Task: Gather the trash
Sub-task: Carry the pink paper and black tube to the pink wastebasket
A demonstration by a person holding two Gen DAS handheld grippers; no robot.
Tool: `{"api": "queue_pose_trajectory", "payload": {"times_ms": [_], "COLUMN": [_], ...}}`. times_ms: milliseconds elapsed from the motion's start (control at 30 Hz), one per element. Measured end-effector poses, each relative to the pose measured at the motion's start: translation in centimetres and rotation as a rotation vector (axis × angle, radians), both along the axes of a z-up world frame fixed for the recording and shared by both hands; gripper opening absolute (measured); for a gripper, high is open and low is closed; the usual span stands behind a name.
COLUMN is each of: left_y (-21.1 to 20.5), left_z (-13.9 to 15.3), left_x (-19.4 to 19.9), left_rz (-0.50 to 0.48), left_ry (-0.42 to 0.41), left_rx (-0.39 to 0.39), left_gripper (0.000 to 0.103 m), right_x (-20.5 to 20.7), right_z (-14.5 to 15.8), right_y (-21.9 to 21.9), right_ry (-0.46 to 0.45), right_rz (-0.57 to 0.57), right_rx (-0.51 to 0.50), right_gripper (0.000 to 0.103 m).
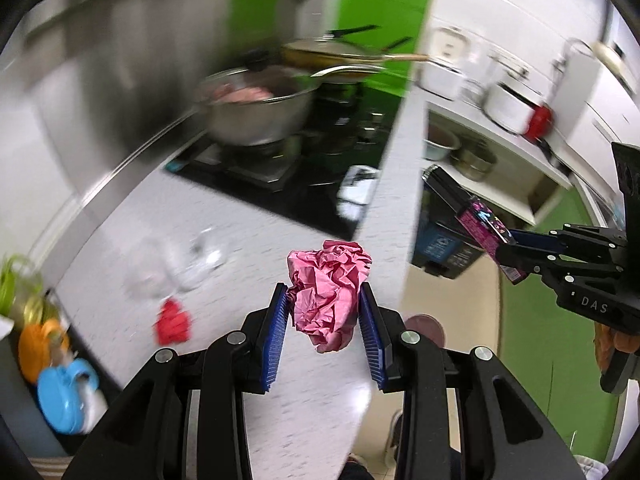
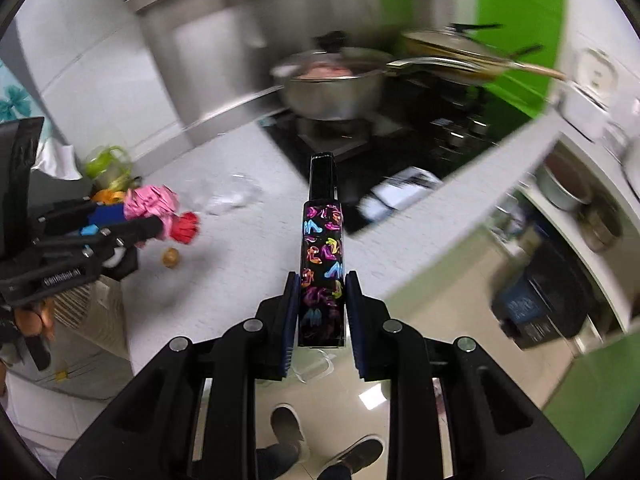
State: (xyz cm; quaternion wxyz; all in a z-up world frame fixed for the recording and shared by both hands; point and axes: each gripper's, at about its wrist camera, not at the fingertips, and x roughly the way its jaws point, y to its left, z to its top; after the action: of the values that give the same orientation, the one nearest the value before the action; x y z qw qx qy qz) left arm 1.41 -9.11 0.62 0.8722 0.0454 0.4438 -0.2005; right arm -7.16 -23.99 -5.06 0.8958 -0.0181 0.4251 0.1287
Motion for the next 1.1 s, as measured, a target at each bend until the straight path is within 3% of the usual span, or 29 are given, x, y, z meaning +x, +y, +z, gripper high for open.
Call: {"api": "queue_pose_trajectory", "payload": {"times_ms": [233, 533, 767, 867, 1100], "left_y": [-10.1, -22.7, -29.5, -31.3, -35.3], "left_z": [-1.2, -6.5, -14.8, -18.4, -31.1], "left_x": [-0.9, -2.4, -1.5, -0.8, 1.4], "left_rz": [-0.164, -0.267, -0.311, -0.345, -0.424], "left_ry": [0.0, 0.059, 0.153, 0.183, 0.268], "left_rx": [0.004, -0.002, 0.022, 0.037, 0.061], "left_gripper": [0.035, 0.035, 0.035, 0.035, 0.035], "right_x": [-4.5, -7.4, -6.3, -5.3, -3.8], "right_z": [-1.5, -7.8, -14.3, -18.4, -28.5], "right_y": [-9.4, -21.3, -26.9, -28.6, -31.4], "right_ry": [0.008, 0.106, 0.18, 0.201, 0.246], "right_rz": [-0.163, -0.28, -0.314, -0.339, -0.412], "right_rx": [-0.019, -0.009, 0.021, 0.035, 0.068], "right_gripper": [0.023, 0.023, 0.023, 0.023, 0.023]}}
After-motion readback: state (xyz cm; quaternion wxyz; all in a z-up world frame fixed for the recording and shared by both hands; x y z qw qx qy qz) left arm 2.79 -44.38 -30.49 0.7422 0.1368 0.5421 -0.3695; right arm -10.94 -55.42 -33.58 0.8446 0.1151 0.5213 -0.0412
